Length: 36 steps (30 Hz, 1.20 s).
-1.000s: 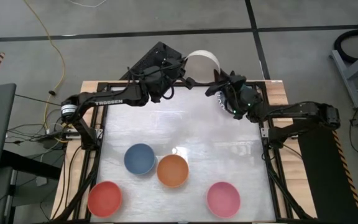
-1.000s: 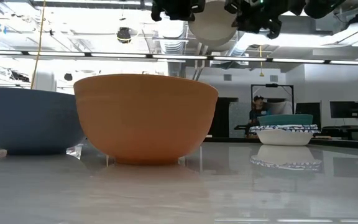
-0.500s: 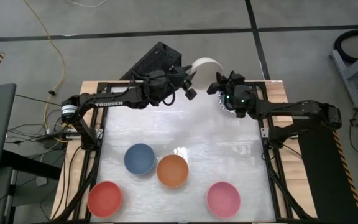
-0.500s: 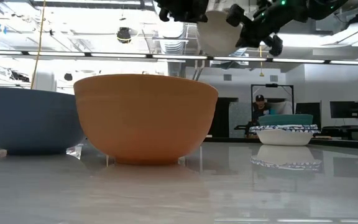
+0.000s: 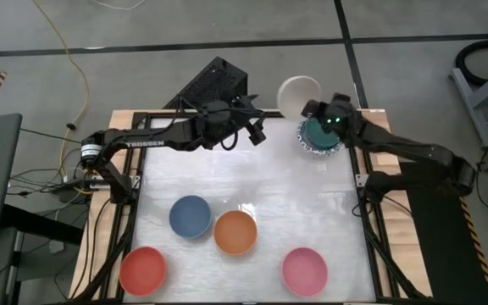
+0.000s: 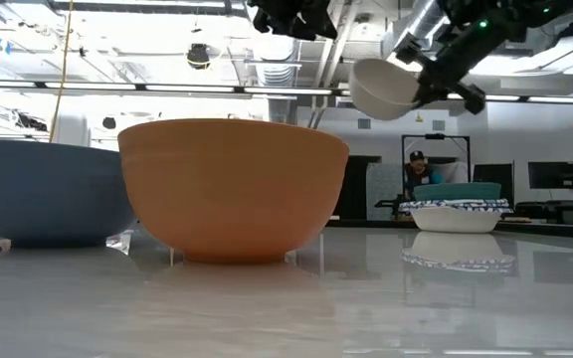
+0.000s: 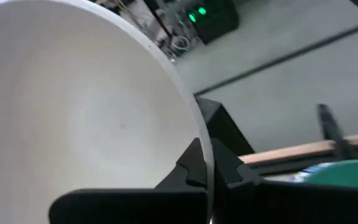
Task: Nest bowls inside each other
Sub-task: Stack the white bowl into the green bowl
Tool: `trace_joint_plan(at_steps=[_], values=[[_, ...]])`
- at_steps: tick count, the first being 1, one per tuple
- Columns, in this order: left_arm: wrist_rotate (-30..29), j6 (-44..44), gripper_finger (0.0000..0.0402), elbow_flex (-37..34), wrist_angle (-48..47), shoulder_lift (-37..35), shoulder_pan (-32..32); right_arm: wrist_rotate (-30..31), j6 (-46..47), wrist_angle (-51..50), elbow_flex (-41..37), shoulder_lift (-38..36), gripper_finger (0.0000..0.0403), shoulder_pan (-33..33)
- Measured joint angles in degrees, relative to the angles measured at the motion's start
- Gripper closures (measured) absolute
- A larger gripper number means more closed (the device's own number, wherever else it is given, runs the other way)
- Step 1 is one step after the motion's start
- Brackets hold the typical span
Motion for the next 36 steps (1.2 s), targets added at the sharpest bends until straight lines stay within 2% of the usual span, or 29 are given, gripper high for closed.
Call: trace_joint_plan(at_steps=[5, 10, 16, 22, 30, 36], values=[[3.28, -3.38, 0.0125, -0.08, -1.45, -1.9, -0.42, -9.51, 4.53, -10.19, 0.01, -4.58, 0.0398, -7.1], [11.79, -11.18, 0.0124, -0.08, -8.0, -7.43, 0.09, -16.5, 3.92, -22.85, 0.0, -11.35, 0.0398, -16.55], [20.7, -16.13, 0.0124, -0.08, -15.31, -12.89, 1.47, -22.84, 2.71, -33.11, -0.22, -16.35, 0.0398, -23.78], [28.06, -19.07, 0.0124, -0.08, -18.31, -16.6, 1.9, -32.26, 2.75, -35.06, -3.79, -17.66, 0.0398, -27.71], [28.48, -20.8, 0.0124, -0.08, -21.34, -20.41, 1.9, -34.68, 3.96, -34.43, -7.56, -17.53, 0.0397, -28.66], [29.81, -21.88, 0.0124, -0.08, -22.85, -23.01, 1.9, -42.37, 2.45, -34.63, -9.89, -17.59, 0.0397, -33.09]])
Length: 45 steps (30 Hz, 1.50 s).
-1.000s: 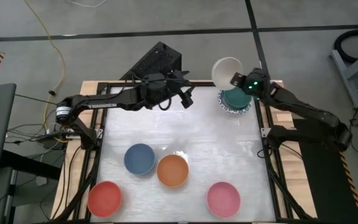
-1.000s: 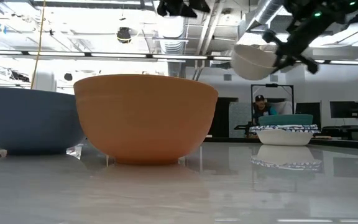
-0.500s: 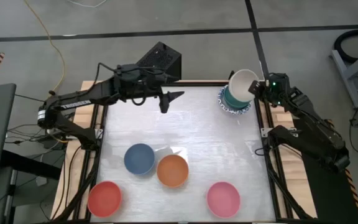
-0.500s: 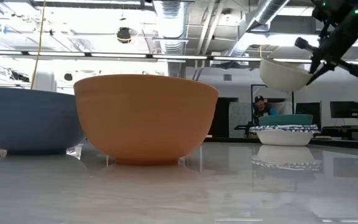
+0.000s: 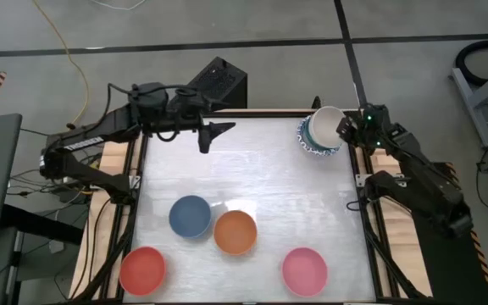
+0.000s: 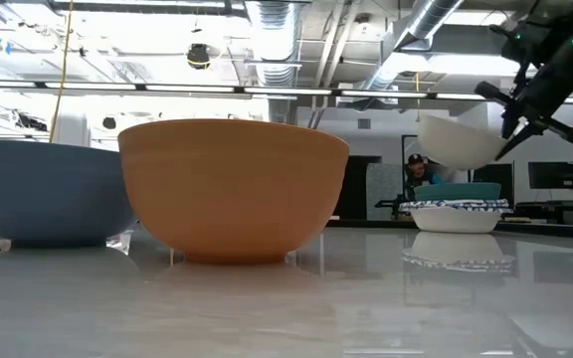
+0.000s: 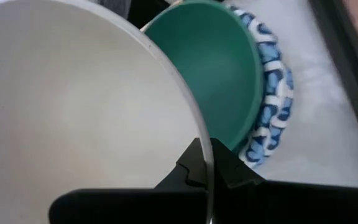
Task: Nest bowls inside each other
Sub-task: Stack the white bowl into the green bowl
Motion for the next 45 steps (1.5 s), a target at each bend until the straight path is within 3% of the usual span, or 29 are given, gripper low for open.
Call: trace_joint_plan(at_steps=[5, 15, 31, 37, 45], values=[[0.2, -0.52, 0.0124, 0.0, -0.43, -1.96, 0.0, -4.13, -1.19, -0.19, -0.03, 0.1, 0.0396, -3.26], [-0.93, -1.72, 0.0124, 0.0, -2.66, -2.61, 0.0, -3.51, -1.6, -0.33, -0.02, 3.19, 0.0397, -8.57], [-5.22, -1.69, 0.0124, 0.0, -4.34, -2.5, 0.0, -1.9, -3.29, 4.16, -0.01, 13.14, 0.0391, -7.71], [-8.54, -1.9, 0.0124, 0.0, -4.33, -2.5, 0.0, 1.06, -2.85, 5.39, 0.04, 12.78, 0.0346, -7.67], [-8.56, -1.91, 0.0124, 0.0, -5.7, -2.5, 0.02, 1.58, -4.77, 5.37, 0.04, 12.33, 0.0259, -7.67]])
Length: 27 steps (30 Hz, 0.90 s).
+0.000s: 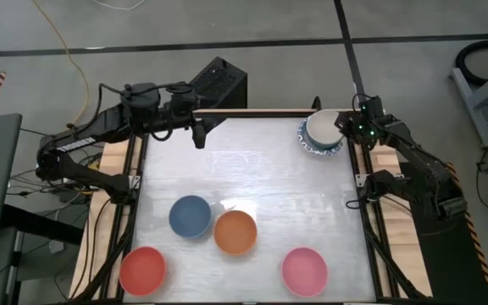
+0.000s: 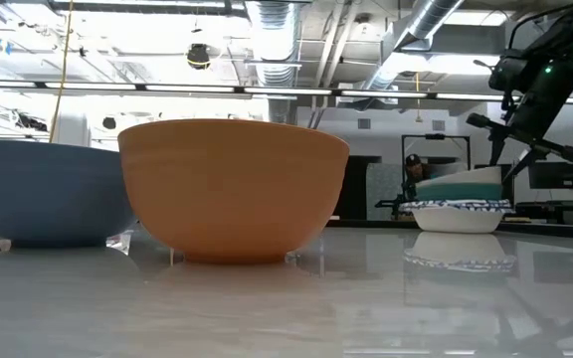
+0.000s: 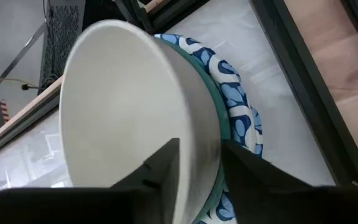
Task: Nest bowls inside each other
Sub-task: Stack the white bowl into the green bowl, then stack the blue bowl into the white bowl
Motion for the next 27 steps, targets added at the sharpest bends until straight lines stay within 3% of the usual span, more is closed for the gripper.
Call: trace_joint_plan(at_steps=[6, 12, 17, 21, 27], values=[[-0.02, 0.0, 0.0124, 0.0, -0.8, 0.0, 0.0, -0.05, -0.66, 0.13, 0.02, -0.48, 0.0194, 0.0], [0.52, 0.01, 0.0124, 0.0, -0.85, 0.0, 0.0, -0.97, -4.5, -1.09, 2.4, -5.15, 0.0171, 0.0], [9.11, 1.38, 0.0124, 0.0, -2.37, -0.08, 0.0, -5.64, -11.61, -1.6, 6.51, -11.9, 0.0174, 0.04], [15.57, 1.31, 0.0124, 0.0, -11.08, -0.24, -0.16, -12.29, -14.94, -2.5, 9.24, -17.63, 0.0177, 1.11], [16.2, -2.77, 0.0124, -0.23, -35.17, 1.17, -5.68, -14.02, -14.82, -7.15, 10.14, -24.71, 0.0178, 5.98]])
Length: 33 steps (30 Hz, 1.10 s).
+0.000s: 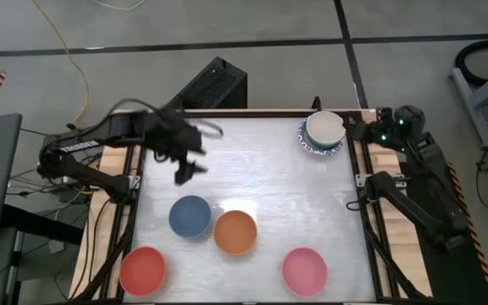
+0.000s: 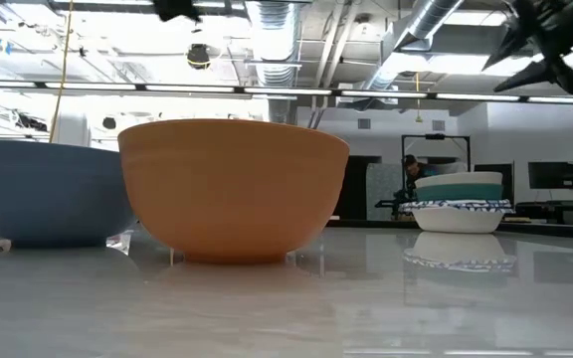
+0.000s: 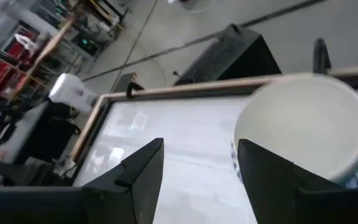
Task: Nest bowls inside each other
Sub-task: Stack the blue bowl into the white bowl
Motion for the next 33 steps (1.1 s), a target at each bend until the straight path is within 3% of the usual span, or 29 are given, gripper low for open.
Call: trace_joint_plan(at_steps=[6, 9, 20, 24, 33], values=[[-0.75, -3.39, 0.0124, -0.53, -13.12, 1.27, -8.64, 3.75, 0.21, -3.83, -0.03, -3.76, 0.0178, 3.4], [-2.63, -3.86, 0.0124, -1.13, -13.55, 1.6, -11.93, 3.74, 0.85, -3.47, -0.04, -4.49, 0.0178, 4.39], [-3.35, -2.47, 0.0124, -22.33, -0.89, 1.58, -13.34, 3.81, 1.28, -3.39, -0.11, -4.49, 0.0179, 6.33], [-6.98, -1.34, 0.0124, -30.02, 5.95, 1.58, -12.41, 3.87, 1.28, -3.39, -0.11, -4.49, 0.0179, 6.31], [-8.08, -3.78, 0.0127, -42.53, 10.79, 1.58, -9.37, 3.84, 1.38, -3.37, -0.11, -4.49, 0.0179, 6.31]])
